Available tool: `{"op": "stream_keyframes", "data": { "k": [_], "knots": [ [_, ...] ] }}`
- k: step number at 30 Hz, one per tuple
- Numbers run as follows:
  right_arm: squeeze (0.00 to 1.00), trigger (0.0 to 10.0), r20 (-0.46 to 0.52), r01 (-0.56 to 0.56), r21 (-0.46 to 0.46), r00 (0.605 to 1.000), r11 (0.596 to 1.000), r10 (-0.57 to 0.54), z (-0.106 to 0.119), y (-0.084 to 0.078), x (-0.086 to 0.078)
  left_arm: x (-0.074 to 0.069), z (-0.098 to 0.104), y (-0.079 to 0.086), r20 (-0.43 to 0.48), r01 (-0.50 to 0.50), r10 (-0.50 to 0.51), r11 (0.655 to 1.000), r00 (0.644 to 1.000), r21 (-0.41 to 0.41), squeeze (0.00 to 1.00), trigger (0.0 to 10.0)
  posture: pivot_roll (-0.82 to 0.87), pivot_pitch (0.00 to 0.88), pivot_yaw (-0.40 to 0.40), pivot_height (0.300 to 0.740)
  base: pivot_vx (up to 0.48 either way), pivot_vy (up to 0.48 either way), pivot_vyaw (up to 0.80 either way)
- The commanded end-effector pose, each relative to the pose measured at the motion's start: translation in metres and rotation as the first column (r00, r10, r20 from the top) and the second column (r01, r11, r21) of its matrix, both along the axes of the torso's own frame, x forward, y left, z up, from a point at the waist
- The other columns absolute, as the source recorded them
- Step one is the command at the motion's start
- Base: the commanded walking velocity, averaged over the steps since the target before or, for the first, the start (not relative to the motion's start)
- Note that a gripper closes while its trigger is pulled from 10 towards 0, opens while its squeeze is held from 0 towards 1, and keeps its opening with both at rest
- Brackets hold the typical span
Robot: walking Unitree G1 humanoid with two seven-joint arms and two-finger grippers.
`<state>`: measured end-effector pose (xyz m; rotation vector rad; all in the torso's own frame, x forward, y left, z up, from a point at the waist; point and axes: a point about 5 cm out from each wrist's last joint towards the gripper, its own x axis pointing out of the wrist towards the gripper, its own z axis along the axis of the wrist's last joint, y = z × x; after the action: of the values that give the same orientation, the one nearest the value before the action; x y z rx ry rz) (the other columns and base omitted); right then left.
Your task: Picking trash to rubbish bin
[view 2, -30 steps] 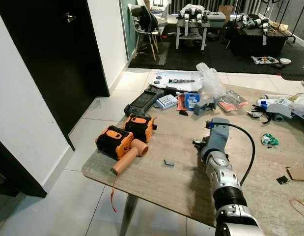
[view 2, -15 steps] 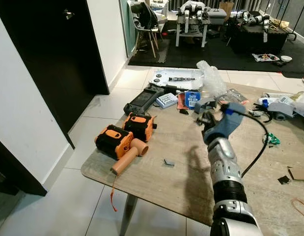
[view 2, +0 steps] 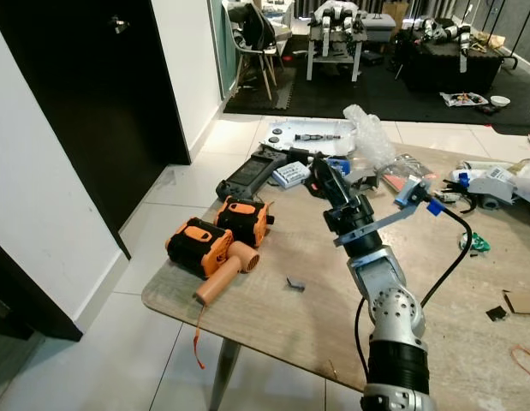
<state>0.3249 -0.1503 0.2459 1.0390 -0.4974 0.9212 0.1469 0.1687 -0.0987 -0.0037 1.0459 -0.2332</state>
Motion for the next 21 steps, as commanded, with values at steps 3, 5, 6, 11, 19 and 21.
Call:
{"op": "stream_keyframes", "data": {
  "k": [3, 5, 6, 11, 19, 21],
  "knots": [
    [0.00, 10.0, 0.081, -0.132, -0.005, 0.988, 0.991, 0.132, 0.003, 0.007, -0.015, -0.027, -0.010, -0.006, -0.107, -0.013, 0.010, 1.000, 0.994, -0.023, 0.00, 10.0, -0.12, 0.130, 0.036, 0.740, 0.000, 0.000, 0.00],
    [0.00, 10.0, 0.081, -0.153, -0.025, 0.985, 0.988, 0.154, 0.001, 0.009, -0.017, -0.026, -0.010, -0.006, -0.104, -0.023, 0.020, 0.999, 0.994, -0.028, 0.00, 10.0, -0.12, 0.129, 0.035, 0.740, 0.000, 0.000, 0.00],
    [0.00, 10.0, 0.074, -0.152, -0.039, 0.985, 0.988, 0.155, -0.001, 0.010, -0.017, -0.026, -0.010, -0.006, -0.103, -0.027, 0.024, 0.999, 0.994, -0.029, 0.00, 10.0, -0.12, 0.129, 0.035, 0.740, 0.000, 0.000, 0.00],
    [0.00, 10.0, -0.022, -0.153, -0.203, 0.988, 0.967, 0.151, -0.022, 0.032, -0.014, -0.025, -0.010, -0.006, -0.113, -0.033, 0.030, 0.999, 0.993, -0.023, 0.00, 10.0, -0.12, 0.127, 0.035, 0.740, 0.000, 0.000, 0.00],
    [0.00, 10.0, -0.100, -0.233, -0.291, 0.972, 0.928, 0.212, -0.044, 0.055, -0.020, -0.025, -0.010, -0.005, -0.120, -0.035, 0.033, 0.999, 0.992, -0.015, 0.00, 10.0, -0.11, 0.121, 0.035, 0.740, -0.182, 0.000, 0.00],
    [0.00, 10.0, -0.106, -0.238, -0.300, 0.971, 0.924, 0.216, -0.046, 0.057, -0.021, -0.025, -0.010, -0.005, -0.121, -0.034, 0.033, 0.999, 0.992, -0.013, 0.00, 10.0, -0.11, 0.121, 0.035, 0.740, -0.307, 0.000, 0.00]
  ]
}}
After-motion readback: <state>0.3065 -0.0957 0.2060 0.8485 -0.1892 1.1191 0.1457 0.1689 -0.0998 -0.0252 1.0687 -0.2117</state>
